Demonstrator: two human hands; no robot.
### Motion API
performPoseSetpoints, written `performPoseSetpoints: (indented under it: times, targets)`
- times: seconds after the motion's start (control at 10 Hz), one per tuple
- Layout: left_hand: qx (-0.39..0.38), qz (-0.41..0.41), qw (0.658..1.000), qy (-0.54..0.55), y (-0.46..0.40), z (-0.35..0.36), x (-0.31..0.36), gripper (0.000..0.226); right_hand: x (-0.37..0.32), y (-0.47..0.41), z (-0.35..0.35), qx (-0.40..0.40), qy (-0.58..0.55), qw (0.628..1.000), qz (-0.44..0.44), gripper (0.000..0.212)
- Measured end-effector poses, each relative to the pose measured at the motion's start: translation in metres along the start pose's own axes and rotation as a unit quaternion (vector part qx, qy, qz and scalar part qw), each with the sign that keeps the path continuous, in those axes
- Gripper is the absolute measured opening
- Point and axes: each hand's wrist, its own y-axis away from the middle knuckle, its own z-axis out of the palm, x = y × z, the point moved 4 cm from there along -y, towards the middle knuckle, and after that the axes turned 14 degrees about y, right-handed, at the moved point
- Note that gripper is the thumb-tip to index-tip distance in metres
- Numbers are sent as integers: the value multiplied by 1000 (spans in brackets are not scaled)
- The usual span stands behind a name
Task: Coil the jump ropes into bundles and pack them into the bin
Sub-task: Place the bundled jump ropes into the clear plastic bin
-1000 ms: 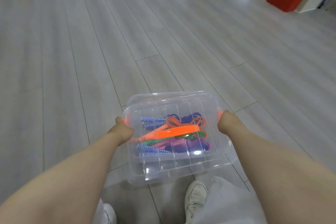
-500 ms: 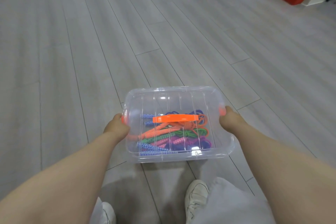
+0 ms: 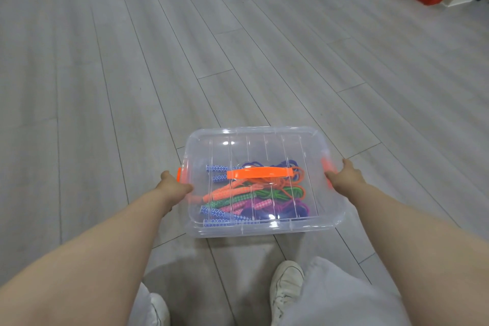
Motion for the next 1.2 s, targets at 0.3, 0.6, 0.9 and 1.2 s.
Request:
performPoseSetpoints:
  times: [0.3,0.6,0.9,1.2]
  targets:
    - [27,73,986,-151,5,-4,16,29,-4,3,-13,36,122,992,-22,36]
    - [70,115,952,-274,12,1,24,30,-16,15,-14,70,192,979,6,13]
    - [135,259,928,-230,8,19,28,44,-57,22,11,229,56,971,34,43]
    - [94,389,866,-300,-19,18,142,46,-162,20,18,204,-8,966,-158,24]
